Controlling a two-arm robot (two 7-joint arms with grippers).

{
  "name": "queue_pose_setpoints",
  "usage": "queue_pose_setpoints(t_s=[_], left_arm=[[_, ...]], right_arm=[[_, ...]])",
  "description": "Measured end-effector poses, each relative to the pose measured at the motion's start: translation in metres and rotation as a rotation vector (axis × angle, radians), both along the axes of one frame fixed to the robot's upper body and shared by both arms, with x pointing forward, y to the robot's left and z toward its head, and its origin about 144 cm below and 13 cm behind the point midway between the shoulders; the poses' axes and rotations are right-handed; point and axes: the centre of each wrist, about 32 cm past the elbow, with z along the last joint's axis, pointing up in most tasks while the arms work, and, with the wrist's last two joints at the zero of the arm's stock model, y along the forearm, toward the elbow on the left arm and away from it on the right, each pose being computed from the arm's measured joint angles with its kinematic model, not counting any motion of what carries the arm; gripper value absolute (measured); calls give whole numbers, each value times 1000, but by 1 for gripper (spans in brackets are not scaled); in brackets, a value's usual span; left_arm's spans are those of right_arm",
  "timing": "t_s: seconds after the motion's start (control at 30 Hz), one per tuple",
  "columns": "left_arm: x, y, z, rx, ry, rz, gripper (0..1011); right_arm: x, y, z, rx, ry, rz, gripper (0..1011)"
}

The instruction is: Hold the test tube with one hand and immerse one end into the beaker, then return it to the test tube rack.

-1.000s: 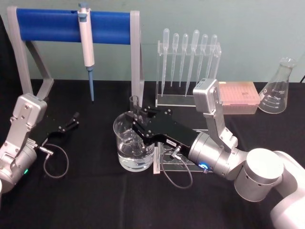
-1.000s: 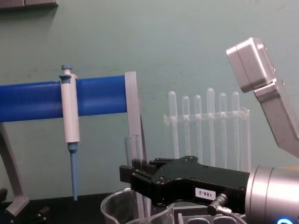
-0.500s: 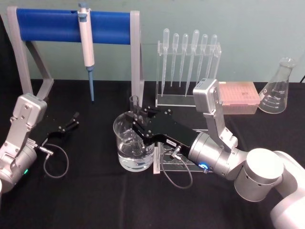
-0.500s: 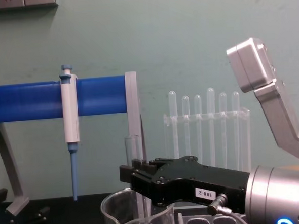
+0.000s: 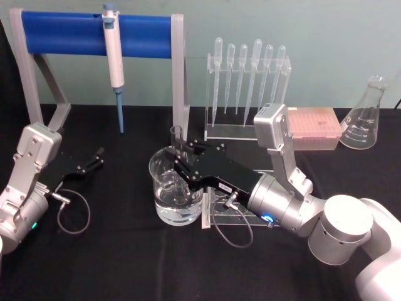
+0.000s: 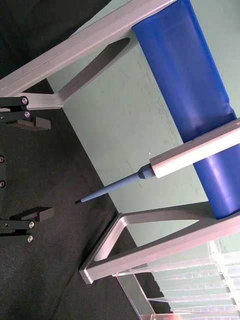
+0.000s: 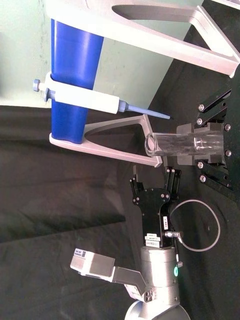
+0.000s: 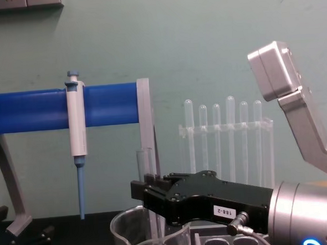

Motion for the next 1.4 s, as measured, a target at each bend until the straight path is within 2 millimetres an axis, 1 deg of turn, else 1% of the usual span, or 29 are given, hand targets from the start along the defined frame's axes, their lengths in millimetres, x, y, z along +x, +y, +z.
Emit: queue_pose_setpoints(t_s=[1.4], left_arm=[[0,0,0,0,0,0,1000]], right_arm=[[0,0,0,0,0,0,226]])
